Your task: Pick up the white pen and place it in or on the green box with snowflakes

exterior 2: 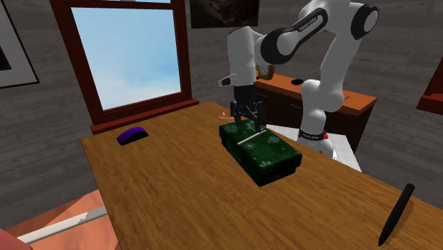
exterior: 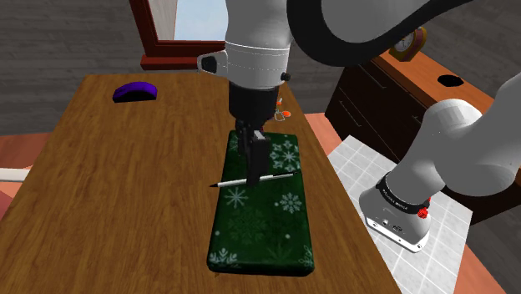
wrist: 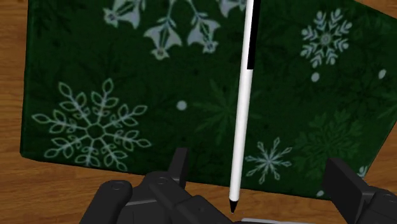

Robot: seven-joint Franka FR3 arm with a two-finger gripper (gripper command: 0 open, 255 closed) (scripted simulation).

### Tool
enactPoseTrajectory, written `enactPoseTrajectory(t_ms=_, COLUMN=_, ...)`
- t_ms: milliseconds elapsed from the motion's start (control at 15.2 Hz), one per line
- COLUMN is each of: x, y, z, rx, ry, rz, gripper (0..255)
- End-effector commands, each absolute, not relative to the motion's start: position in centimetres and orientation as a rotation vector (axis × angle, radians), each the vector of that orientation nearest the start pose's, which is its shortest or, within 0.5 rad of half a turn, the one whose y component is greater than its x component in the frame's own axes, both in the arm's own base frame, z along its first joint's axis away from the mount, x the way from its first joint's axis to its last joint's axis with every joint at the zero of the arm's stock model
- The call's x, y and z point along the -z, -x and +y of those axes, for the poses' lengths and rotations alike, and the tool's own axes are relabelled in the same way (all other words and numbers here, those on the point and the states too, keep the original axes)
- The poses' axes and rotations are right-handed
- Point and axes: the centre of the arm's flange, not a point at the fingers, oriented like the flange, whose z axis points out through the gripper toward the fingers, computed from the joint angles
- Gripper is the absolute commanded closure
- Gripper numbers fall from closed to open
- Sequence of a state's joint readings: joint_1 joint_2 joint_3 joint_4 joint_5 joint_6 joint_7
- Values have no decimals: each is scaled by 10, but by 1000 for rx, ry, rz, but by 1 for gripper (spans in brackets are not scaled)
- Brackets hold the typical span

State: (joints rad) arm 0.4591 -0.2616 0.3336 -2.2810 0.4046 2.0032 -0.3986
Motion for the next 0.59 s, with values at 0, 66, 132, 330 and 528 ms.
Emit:
enactPoseTrajectory(t_ms=0, x=-478, y=-314, z=351, rx=-109, ry=2515, rz=-1380, gripper=0)
enactPoseTrajectory(t_ms=66, x=-488, y=-317, z=349, rx=-109, ry=2515, rz=-1380, gripper=0)
enactPoseTrajectory(t_ms=132, x=-488, y=-317, z=349, rx=-109, ry=2515, rz=-1380, gripper=0)
enactPoseTrajectory(t_ms=330, x=-488, y=-317, z=349, rx=-109, ry=2515, rz=-1380, gripper=0)
enactPoseTrajectory(t_ms=528, x=-488, y=-317, z=349, rx=-109, ry=2515, rz=-1380, gripper=0)
